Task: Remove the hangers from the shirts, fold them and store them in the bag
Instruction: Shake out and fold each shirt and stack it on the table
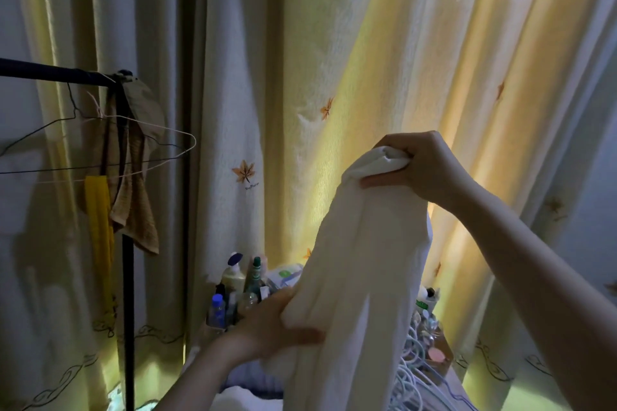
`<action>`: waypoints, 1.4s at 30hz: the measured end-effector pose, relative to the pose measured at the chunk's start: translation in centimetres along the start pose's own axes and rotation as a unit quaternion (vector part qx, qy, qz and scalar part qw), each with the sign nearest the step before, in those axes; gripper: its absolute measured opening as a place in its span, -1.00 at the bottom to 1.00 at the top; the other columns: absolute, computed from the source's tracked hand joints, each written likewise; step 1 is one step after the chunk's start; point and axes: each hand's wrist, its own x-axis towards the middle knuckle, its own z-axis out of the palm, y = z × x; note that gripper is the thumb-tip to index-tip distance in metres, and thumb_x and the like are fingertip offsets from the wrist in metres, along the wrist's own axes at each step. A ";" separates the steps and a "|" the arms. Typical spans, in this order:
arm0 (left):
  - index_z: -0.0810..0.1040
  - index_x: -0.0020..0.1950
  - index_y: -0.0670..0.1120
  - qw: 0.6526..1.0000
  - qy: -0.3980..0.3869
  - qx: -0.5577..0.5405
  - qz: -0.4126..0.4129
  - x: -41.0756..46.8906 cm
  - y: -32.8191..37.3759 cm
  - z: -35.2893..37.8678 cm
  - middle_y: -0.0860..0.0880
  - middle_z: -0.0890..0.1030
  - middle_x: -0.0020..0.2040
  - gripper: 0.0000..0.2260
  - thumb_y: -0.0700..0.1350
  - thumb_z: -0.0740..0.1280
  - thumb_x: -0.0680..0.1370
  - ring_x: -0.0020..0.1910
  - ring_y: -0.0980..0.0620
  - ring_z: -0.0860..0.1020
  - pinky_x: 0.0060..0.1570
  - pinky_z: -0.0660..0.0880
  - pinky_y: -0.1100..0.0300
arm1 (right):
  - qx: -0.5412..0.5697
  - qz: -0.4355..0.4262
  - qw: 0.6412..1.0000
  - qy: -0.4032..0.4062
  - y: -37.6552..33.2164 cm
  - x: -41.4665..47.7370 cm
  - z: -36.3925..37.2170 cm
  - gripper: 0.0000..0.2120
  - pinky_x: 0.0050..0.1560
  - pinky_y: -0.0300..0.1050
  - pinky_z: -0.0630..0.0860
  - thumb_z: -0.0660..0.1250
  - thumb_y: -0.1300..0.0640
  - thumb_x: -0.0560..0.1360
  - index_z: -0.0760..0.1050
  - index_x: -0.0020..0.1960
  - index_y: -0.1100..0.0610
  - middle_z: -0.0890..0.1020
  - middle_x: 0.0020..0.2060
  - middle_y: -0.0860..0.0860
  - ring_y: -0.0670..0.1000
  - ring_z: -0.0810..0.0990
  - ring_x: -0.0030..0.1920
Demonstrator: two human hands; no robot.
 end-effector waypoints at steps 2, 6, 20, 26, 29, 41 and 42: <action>0.51 0.03 0.30 0.997 0.046 -0.054 0.008 -0.3 -0.6 0.0 0.24 0.60 0.00 -0.44 0.51 0.29 0.12 0.04 0.25 0.54 0.17 0.44 0.22 | -0.002 0.009 1.000 0.002 0.8 -0.5 -0.4 -0.72 -0.30 -0.07 0.50 0.60 0.05 0.23 0.59 -0.21 0.18 0.60 -0.33 0.12 -0.07 0.49 -0.31; 0.68 -0.18 0.13 0.982 0.162 -0.086 0.049 -1.0 -1.2 -0.9 0.13 0.67 -0.07 -0.96 0.00 0.44 0.45 -0.05 0.16 0.60 -0.05 0.44 0.49 | 0.009 0.026 1.000 0.013 2.1 -1.5 -1.5 -0.79 -0.32 -0.36 0.48 0.59 0.02 0.22 0.60 -0.23 -0.03 0.62 -0.35 -0.15 -0.24 0.53 -0.33; 0.53 -0.05 0.06 0.948 0.294 -0.071 0.100 -2.6 -1.2 -3.3 0.34 0.59 -0.06 -0.83 -0.21 0.23 0.59 -0.13 0.36 0.55 -0.23 0.47 0.48 | -0.038 -0.008 0.999 0.011 3.2 -2.7 -1.8 -0.54 -0.29 0.07 0.51 0.49 -0.12 0.23 0.58 -0.19 0.30 0.58 -0.31 0.28 0.22 0.53 -0.28; 0.60 -0.31 0.17 0.976 0.194 0.024 0.097 -2.8 -1.2 -2.7 0.23 0.55 -0.02 -0.46 -0.47 0.16 0.51 0.07 0.19 0.51 -0.02 0.43 0.45 | -0.032 0.007 0.999 0.000 3.1 -2.4 -1.1 -0.60 -0.35 -0.07 0.47 0.53 -0.06 0.26 0.57 -0.22 0.28 0.57 -0.33 0.25 0.07 0.49 -0.34; 0.60 -0.20 0.15 0.975 0.213 0.063 0.031 -2.9 -0.4 -1.0 0.21 0.49 0.08 -0.64 -0.24 0.17 0.58 0.09 0.12 0.49 0.08 0.47 0.21 | -0.040 0.023 0.999 -0.015 2.9 -2.4 -0.3 -0.63 -0.38 -0.27 0.35 0.55 -0.01 0.29 0.52 -0.27 0.29 0.50 -0.40 0.19 -0.10 0.37 -0.36; 0.56 0.07 0.08 0.974 0.160 0.161 0.010 -1.0 -2.3 6.2 0.08 0.40 0.05 -0.78 0.09 0.36 0.46 0.12 0.04 0.44 0.10 0.35 0.17 | -0.069 0.027 0.996 -0.044 2.8 -2.9 0.8 -0.64 -0.33 -0.17 0.35 0.55 -0.03 0.28 0.56 -0.24 0.26 0.56 -0.35 0.22 -0.02 0.39 -0.34; 0.59 0.01 0.04 0.973 0.154 0.168 0.019 -0.6 -2.7 5.3 0.07 0.43 0.02 -0.85 0.02 0.37 0.47 0.08 0.02 0.48 0.05 0.37 0.18 | -0.071 0.036 0.996 -0.046 3.1 -3.2 0.5 -0.64 -0.32 -0.15 0.37 0.55 -0.03 0.28 0.56 -0.23 0.26 0.57 -0.33 0.22 -0.01 0.41 -0.33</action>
